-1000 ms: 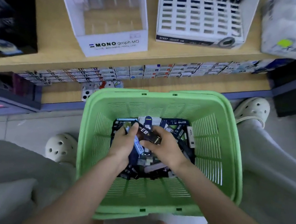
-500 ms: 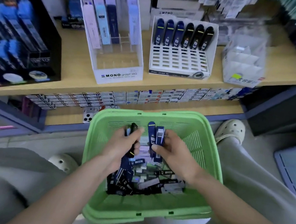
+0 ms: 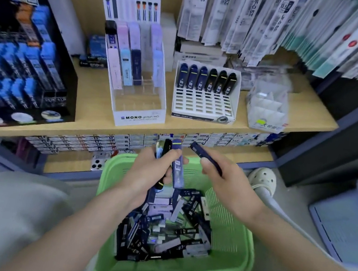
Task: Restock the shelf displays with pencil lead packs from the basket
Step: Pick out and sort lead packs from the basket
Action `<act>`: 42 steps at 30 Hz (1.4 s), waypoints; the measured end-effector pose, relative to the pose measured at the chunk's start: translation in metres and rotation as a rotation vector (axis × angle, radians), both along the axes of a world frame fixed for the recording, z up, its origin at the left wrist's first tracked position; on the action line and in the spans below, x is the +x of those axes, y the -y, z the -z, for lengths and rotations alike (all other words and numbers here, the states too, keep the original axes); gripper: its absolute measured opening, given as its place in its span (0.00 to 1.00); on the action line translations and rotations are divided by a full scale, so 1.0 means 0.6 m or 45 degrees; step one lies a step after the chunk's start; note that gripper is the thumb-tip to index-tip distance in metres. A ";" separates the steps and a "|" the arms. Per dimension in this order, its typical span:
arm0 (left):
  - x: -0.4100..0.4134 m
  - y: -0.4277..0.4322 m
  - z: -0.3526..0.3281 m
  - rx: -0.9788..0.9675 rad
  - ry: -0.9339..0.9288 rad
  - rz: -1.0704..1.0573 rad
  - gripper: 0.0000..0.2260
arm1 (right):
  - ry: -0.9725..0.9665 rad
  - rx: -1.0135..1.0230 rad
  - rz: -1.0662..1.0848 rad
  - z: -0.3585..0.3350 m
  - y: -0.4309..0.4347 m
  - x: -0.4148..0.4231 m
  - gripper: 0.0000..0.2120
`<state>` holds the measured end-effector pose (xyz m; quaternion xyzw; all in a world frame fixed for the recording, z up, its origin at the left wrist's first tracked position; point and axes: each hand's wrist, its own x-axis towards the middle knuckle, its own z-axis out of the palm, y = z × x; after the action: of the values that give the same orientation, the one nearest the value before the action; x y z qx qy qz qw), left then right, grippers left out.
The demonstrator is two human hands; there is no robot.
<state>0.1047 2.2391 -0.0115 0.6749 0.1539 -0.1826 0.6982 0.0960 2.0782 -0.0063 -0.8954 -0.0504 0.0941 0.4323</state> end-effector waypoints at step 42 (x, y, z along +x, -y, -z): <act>0.186 -0.203 -0.056 0.068 0.378 -0.354 0.11 | 0.489 -0.323 -0.170 -0.082 -0.219 0.327 0.04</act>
<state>0.2161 2.3606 0.0224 0.6848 0.1459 0.0210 0.7136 0.2923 2.2095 0.0428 -0.9387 -0.1785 -0.0441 0.2916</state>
